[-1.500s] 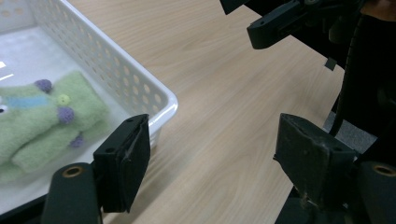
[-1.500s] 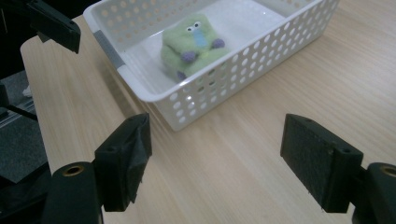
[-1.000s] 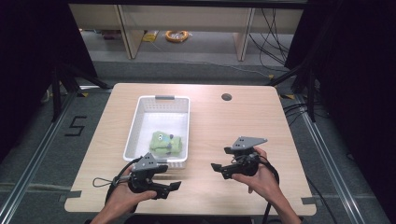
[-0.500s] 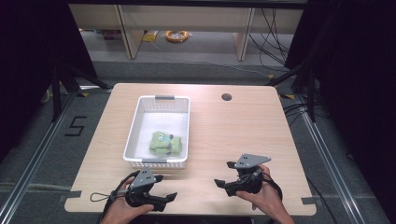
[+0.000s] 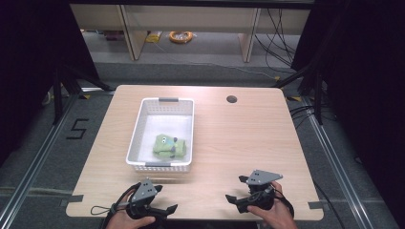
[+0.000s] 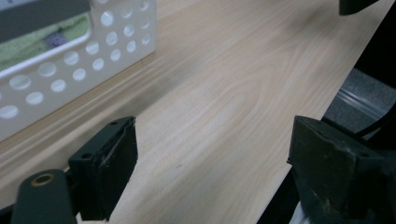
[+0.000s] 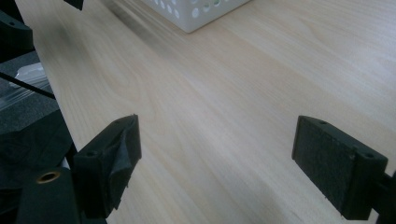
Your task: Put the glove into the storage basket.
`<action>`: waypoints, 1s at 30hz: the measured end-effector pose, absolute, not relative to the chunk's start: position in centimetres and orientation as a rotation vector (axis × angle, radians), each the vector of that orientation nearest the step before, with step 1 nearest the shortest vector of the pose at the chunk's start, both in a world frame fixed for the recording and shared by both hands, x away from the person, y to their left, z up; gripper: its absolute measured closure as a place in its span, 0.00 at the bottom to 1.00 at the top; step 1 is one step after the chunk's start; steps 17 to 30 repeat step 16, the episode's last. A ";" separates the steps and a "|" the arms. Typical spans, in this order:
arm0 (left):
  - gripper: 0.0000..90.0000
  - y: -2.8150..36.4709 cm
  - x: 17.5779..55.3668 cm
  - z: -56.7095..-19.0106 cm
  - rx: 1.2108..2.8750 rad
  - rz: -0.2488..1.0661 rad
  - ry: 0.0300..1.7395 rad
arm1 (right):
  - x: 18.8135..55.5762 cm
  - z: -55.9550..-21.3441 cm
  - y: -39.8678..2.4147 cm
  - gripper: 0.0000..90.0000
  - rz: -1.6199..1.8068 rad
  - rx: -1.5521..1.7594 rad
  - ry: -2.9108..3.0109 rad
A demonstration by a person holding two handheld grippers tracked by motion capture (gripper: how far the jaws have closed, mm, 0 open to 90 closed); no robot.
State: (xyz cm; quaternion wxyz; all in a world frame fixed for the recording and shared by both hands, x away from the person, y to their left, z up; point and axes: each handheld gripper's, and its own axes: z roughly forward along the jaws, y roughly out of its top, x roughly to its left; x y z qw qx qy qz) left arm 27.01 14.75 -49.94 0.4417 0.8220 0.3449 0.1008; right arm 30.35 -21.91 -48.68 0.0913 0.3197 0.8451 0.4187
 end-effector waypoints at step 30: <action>0.17 15.1 27.2 -49.9 2.079 0.286 0.828 | 29.6 -49.4 -21.9 0.20 1.177 0.926 2.539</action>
